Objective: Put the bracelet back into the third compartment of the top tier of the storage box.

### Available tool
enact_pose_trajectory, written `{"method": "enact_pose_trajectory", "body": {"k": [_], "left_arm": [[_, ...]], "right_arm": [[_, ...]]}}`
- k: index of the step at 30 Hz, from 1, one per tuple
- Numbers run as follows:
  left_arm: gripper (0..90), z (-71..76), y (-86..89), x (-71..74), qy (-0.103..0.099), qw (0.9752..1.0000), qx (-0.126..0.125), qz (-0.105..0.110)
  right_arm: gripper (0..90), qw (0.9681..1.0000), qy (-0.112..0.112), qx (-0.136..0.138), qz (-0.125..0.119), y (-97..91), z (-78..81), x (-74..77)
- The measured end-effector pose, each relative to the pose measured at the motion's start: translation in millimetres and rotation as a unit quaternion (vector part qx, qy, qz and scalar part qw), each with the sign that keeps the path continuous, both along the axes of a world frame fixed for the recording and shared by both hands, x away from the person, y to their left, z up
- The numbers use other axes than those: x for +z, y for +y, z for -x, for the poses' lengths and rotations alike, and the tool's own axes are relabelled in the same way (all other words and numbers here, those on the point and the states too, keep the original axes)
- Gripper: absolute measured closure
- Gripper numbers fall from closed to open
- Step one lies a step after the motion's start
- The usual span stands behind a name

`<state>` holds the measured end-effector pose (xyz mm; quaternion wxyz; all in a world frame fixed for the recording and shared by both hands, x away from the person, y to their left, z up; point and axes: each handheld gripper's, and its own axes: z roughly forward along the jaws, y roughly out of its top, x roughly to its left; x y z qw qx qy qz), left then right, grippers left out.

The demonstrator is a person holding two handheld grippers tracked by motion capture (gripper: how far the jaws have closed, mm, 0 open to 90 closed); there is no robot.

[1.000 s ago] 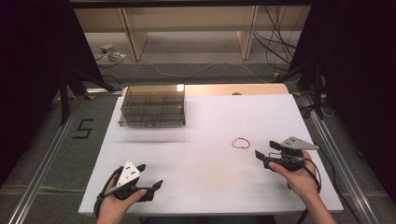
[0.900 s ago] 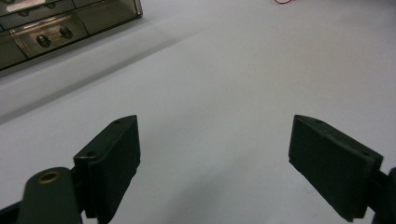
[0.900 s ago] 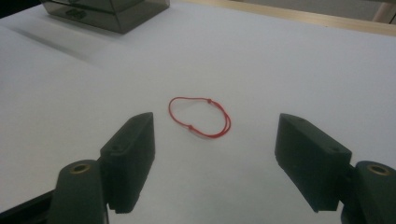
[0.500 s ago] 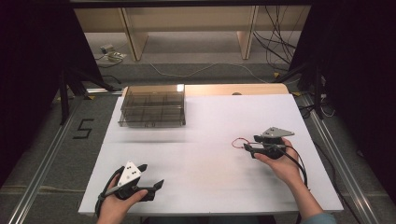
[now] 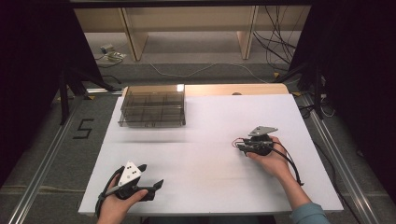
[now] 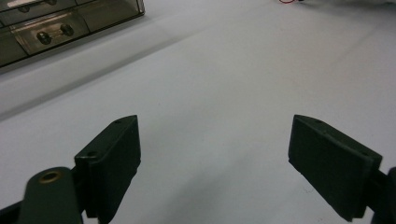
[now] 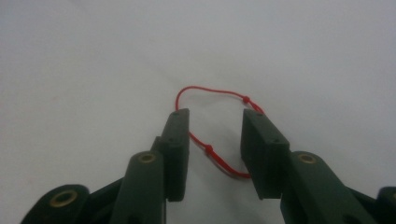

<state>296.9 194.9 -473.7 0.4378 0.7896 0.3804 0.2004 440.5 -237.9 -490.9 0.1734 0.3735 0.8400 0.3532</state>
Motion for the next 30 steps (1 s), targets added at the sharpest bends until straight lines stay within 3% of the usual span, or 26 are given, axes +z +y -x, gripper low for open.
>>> {"method": "enact_pose_trajectory", "body": {"k": [2, 5, 10, 18, 30], "left_arm": [[16.3, 0.1, 0.1, 0.5, -0.001, 1.0, 0.001, 0.002], [16.1, 0.0, 0.6, 1.4, -0.002, 1.0, 0.004, 0.003], [16.0, -0.4, 0.1, 0.0, 0.001, 1.0, 0.007, 0.001], [15.8, -0.9, -0.1, -0.4, 0.002, 0.9999, 0.01, 0.001], [15.9, -0.6, -0.8, -0.2, 0.0, 1.0, 0.009, 0.0]], "right_arm": [[65.4, 1.0, 0.0, 0.001, -0.002, -0.7, -0.9, -1.4], [76.4, 1.0, -0.002, -0.003, -0.009, -2.4, -2.8, -2.8], [86.3, 0.9999, 0.002, 0.0, -0.015, -3.0, -2.3, -3.6], [86.9, 0.9999, 0.001, -0.008, -0.016, -1.6, -1.5, -3.1], [87.0, 0.9982, -0.018, -0.014, -0.056, -1.3, 4.9, 12.4]]}}
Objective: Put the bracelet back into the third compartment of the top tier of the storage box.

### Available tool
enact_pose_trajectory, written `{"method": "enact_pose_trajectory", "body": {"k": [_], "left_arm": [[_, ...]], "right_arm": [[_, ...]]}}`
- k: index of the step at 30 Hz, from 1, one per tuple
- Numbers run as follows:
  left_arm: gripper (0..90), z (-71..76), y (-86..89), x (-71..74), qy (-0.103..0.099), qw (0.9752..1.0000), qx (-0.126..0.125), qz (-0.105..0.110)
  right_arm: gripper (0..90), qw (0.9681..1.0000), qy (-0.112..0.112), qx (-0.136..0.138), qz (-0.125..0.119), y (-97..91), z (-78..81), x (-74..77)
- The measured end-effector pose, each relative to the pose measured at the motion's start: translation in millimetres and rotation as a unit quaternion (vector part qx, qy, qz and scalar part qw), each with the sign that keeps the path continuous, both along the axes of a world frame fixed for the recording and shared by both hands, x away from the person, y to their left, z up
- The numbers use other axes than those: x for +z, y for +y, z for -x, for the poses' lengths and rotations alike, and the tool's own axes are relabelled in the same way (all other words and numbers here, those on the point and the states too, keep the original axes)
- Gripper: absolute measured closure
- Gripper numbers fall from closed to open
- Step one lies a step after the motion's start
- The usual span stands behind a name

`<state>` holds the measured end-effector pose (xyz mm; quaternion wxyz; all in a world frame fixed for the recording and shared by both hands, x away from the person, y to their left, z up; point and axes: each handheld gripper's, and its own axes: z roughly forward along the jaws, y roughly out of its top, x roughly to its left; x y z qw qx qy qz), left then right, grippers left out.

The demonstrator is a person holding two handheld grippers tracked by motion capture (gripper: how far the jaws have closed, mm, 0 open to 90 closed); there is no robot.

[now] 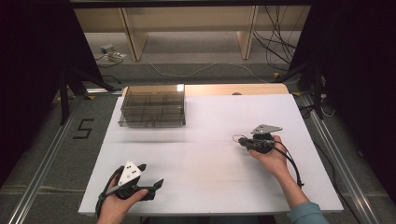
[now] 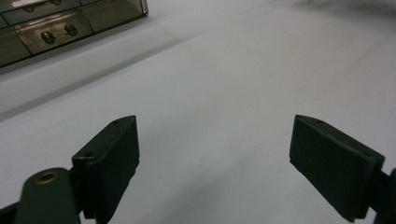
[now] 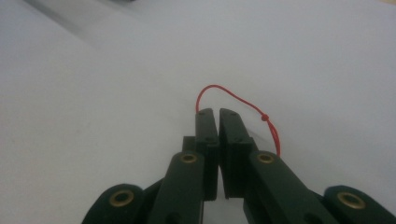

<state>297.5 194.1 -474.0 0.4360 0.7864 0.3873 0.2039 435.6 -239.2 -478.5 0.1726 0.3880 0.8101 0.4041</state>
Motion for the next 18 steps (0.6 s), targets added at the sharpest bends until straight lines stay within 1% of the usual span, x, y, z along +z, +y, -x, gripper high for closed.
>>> {"method": "enact_pose_trajectory", "body": {"k": [5, 10, 17, 18], "left_arm": [[15.9, -0.3, -0.1, -0.2, 0.0, 1.0, 0.0, -0.001], [15.9, -0.5, -0.9, -0.3, 0.0, 1.0, -0.001, -0.001], [15.9, -0.6, -0.6, -0.2, -0.001, 1.0, -0.001, 0.001], [15.9, -0.5, -0.7, 0.0, -0.002, 1.0, -0.001, 0.001]], "right_arm": [[87.0, 1.0, -0.006, 0.0, -0.004, -0.1, 1.5, 4.0], [87.0, 0.9998, -0.018, 0.0, -0.012, 4.0, 3.3, 11.5], [87.0, 0.9996, -0.025, 0.004, -0.014, 7.9, 4.0, 16.0], [87.0, 0.9996, -0.026, 0.005, -0.012, 8.2, 4.1, 17.1]]}}
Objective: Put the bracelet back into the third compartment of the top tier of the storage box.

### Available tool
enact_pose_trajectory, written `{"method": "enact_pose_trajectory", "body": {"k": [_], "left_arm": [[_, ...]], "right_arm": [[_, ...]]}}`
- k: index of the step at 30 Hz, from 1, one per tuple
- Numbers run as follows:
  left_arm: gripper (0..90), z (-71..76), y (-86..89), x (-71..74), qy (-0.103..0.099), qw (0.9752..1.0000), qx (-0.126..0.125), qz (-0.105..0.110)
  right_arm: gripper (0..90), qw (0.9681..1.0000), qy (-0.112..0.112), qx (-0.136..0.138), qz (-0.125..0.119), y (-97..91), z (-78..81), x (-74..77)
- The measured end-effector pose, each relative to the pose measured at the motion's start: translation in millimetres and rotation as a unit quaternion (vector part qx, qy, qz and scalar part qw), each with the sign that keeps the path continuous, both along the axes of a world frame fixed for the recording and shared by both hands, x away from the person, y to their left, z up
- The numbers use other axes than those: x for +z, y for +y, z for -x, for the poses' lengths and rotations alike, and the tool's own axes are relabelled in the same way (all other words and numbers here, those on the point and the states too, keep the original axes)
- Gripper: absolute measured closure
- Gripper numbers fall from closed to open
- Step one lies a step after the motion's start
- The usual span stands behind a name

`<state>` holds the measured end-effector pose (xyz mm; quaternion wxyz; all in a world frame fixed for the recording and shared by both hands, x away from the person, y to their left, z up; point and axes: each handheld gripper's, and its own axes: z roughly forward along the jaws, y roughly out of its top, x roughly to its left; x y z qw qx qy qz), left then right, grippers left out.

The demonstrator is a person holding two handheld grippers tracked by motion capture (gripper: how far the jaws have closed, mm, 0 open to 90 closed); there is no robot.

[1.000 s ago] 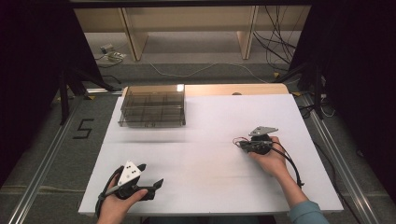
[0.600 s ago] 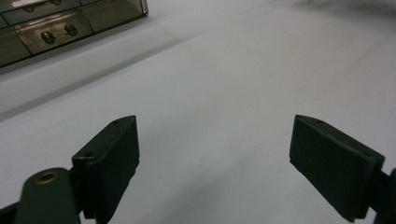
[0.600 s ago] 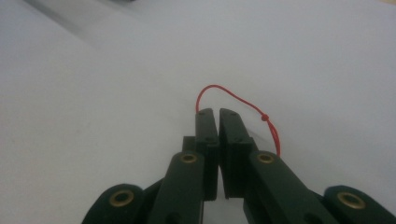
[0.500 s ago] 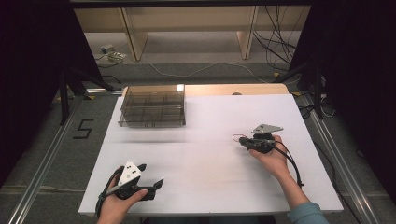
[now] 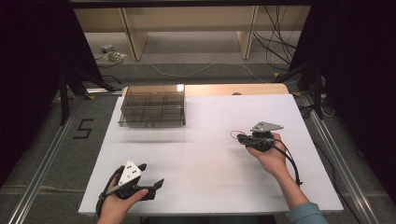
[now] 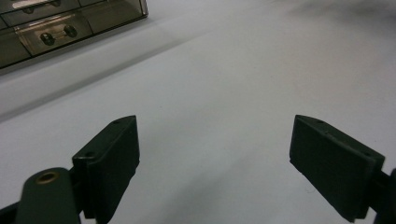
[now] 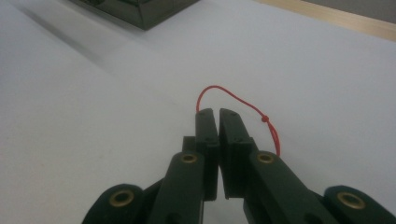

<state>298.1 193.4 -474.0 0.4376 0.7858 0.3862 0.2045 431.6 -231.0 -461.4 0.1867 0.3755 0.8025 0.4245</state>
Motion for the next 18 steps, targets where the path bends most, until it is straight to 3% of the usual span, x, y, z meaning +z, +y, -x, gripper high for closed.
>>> {"method": "enact_pose_trajectory", "body": {"k": [18], "left_arm": [[15.9, -0.4, -0.9, -0.1, -0.001, 1.0, 0.002, 0.001]], "right_arm": [[87.0, 1.0, -0.008, -0.001, -0.002, 4.4, 0.5, 8.1]]}}
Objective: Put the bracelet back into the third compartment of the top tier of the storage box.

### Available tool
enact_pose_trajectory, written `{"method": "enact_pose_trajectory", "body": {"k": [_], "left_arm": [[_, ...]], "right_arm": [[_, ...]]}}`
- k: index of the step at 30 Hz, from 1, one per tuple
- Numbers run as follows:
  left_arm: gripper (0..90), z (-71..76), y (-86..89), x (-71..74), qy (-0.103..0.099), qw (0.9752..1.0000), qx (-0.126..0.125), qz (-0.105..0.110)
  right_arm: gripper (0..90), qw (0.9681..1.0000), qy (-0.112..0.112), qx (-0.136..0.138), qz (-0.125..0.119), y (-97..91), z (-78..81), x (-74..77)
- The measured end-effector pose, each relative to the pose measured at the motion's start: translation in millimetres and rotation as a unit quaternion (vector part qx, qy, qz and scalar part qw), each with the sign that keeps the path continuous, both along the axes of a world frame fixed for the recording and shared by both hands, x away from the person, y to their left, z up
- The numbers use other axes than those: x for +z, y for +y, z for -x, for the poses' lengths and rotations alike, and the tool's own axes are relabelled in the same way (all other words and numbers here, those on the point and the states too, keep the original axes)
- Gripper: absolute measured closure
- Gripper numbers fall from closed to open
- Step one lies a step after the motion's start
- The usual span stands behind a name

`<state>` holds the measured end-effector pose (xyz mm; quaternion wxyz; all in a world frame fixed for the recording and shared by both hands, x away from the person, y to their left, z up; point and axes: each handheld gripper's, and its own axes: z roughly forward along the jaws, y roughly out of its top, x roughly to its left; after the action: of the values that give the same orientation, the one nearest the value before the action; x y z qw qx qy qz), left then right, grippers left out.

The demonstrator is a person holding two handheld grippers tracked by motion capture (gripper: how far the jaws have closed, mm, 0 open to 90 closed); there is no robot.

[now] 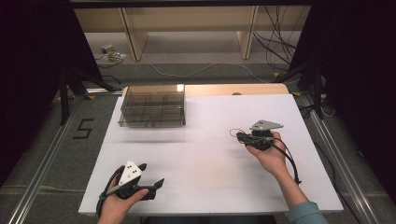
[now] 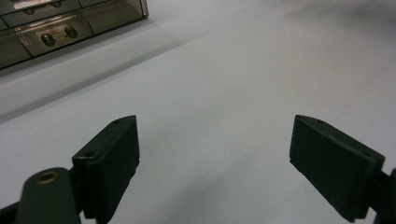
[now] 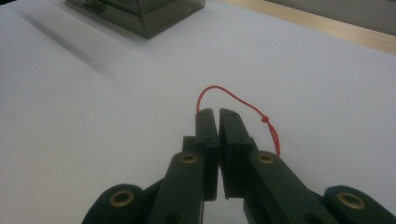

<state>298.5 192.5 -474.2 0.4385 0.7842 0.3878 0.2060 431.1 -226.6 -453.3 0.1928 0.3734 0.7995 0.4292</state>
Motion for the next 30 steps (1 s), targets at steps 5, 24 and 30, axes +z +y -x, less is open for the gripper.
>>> {"method": "enact_pose_trajectory", "body": {"k": [5, 24, 30], "left_arm": [[15.9, -0.2, -0.3, -0.1, 0.0, 1.0, 0.0, 0.0], [16.0, -1.3, -0.2, -0.9, 0.001, 1.0, 0.0, 0.0], [16.0, -1.6, -0.1, -1.0, 0.002, 1.0, 0.0, 0.001]], "right_arm": [[87.0, 1.0, -0.003, 0.0, 0.002, 2.0, 0.1, 3.3], [87.0, 0.9999, -0.011, 0.009, 0.004, 19.1, -3.3, 15.7], [87.0, 0.9997, -0.017, 0.015, 0.008, 24.7, -4.5, 18.4]]}}
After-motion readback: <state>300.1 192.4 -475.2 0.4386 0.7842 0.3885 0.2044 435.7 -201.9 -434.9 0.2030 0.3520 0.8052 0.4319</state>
